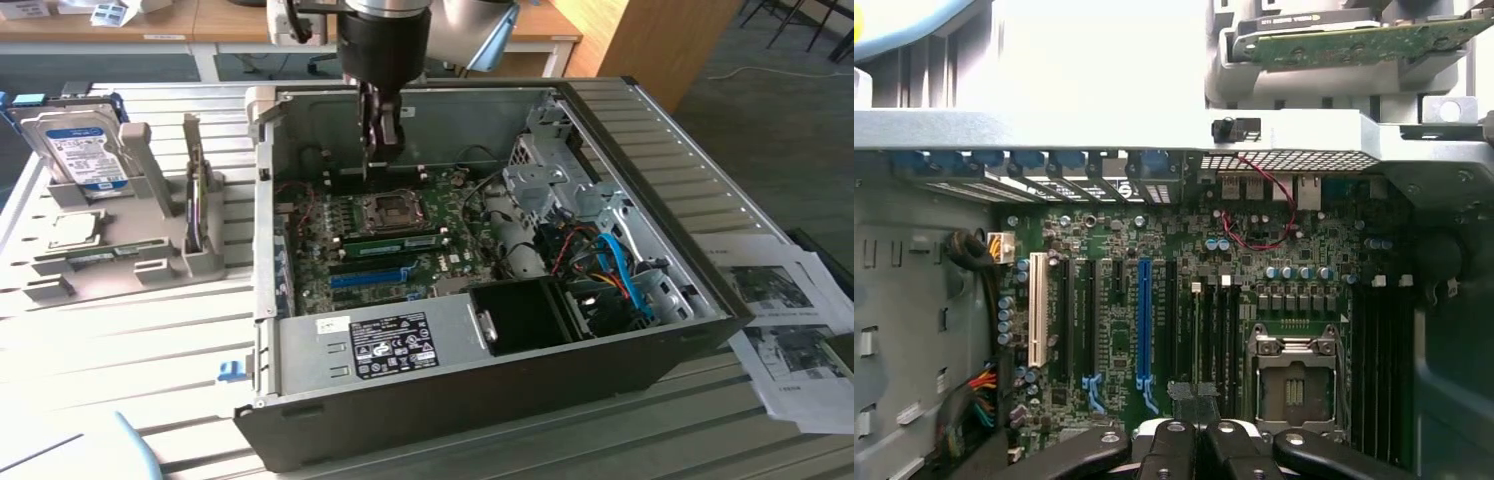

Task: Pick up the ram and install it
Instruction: 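Press down the ram until it locks into place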

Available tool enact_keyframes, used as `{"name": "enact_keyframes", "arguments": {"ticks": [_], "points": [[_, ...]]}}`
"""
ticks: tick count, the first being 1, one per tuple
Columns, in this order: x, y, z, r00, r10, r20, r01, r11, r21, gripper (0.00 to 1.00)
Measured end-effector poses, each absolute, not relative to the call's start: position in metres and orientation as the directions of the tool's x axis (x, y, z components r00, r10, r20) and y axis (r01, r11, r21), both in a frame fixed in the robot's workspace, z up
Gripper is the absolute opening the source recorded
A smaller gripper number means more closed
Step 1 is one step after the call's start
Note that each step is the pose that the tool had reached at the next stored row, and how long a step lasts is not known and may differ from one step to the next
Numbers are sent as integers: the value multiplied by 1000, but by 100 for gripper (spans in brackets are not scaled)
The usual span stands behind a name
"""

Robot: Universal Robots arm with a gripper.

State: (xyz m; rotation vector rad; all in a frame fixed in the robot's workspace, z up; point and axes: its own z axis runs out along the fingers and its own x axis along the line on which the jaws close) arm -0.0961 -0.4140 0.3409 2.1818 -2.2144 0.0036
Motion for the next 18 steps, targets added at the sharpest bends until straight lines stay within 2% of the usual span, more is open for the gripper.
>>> {"name": "enact_keyframes", "arguments": {"ticks": [18], "points": [[-96,-414,347,-15,-1000,26,-1000,15,21,9]]}}
